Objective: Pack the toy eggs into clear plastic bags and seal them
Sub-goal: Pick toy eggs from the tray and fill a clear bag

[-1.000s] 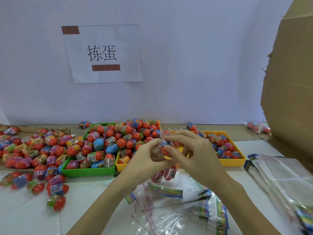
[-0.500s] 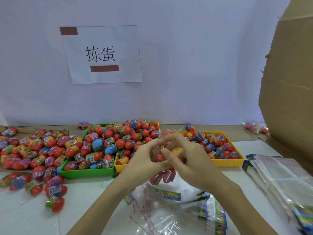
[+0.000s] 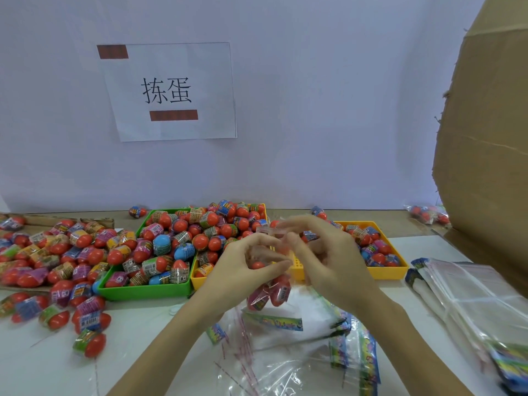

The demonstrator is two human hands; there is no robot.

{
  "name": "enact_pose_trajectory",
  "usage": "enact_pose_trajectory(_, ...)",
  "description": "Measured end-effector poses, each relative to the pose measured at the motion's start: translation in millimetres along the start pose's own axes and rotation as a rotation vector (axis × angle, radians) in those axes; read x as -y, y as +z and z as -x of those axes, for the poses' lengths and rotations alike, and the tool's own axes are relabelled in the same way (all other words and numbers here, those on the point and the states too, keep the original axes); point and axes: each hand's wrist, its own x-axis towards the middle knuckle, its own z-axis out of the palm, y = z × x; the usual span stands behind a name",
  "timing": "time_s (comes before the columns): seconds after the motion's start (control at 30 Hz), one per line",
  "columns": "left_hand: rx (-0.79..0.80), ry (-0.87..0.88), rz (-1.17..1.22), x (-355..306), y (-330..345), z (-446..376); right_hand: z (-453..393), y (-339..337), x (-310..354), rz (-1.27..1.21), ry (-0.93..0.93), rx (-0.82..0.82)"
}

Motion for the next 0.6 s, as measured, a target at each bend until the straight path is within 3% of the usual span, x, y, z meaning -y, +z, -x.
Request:
enact_pose_trajectory(0.1,-0.039,-0.025,0.007,0.7,-1.4,-0.5,-3.1,-7.7,-10.4,0.052,0.014,-0.158)
enact_pose_trajectory(0.2,-0.08,-0.034,0.018,2.6,-2.2,-1.0,-3.4,-15.9,-32.2,0.349,0.146,-0.217)
enact_pose_trajectory(0.4,-0.065,-0.035,0.003,2.5,-2.9,-1.0,1.5,-15.4,-57.6,0.659,0.474,0.094)
enact_pose_trajectory(0.6,-0.054,-0.038,-0.019,2.7,-4.1,-1.0,2.3,-9.4,-61.5,0.654,0.468,0.124)
